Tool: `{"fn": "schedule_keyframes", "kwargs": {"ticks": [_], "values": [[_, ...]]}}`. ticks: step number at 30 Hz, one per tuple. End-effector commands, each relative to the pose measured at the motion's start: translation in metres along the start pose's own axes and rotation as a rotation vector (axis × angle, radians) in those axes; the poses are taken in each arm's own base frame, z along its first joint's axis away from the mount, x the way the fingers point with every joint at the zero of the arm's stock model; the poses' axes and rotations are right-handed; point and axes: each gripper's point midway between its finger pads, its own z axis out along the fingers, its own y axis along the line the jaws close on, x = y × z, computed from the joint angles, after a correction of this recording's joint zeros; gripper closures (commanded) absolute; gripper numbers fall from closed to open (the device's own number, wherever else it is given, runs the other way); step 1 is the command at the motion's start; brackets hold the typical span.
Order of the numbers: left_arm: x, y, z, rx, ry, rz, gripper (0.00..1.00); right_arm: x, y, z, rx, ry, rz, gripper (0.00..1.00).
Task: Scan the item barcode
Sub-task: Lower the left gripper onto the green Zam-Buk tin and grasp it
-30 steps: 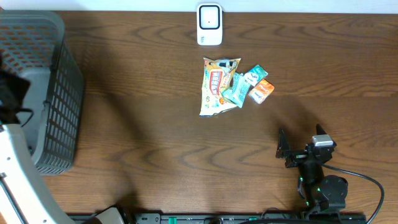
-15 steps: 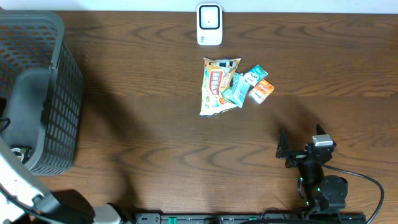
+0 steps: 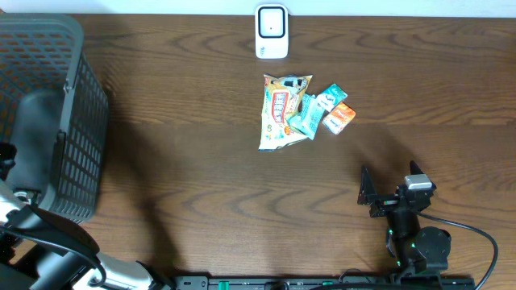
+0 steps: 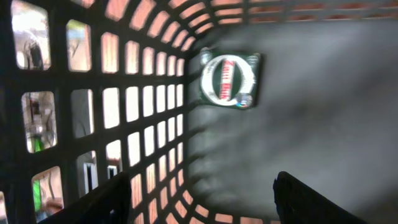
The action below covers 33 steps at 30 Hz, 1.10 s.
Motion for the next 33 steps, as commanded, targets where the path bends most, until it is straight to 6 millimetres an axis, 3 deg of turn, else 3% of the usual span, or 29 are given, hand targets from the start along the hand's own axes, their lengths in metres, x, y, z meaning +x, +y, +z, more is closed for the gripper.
{"fn": "schedule_keyframes", "kwargs": {"ticks": [1, 9, 27, 33], "values": [[0.001, 0.014, 0.021, -0.054, 0.025, -0.082, 0.27, 0.001, 0.001, 0.0, 0.0, 0.002, -0.015, 0.01], [0.006, 0.007, 0.051, -0.036, 0.029, -0.053, 0.27, 0.001, 0.001, 0.0, 0.0, 0.002, -0.015, 0.01], [0.005, -0.008, 0.086, -0.014, 0.006, -0.019, 0.27, 0.001, 0.001, 0.0, 0.0, 0.002, -0.015, 0.01], [0.002, -0.012, 0.088, 0.0, -0.01, -0.026, 0.27, 0.001, 0.001, 0.0, 0.0, 0.002, -0.015, 0.01]]}}
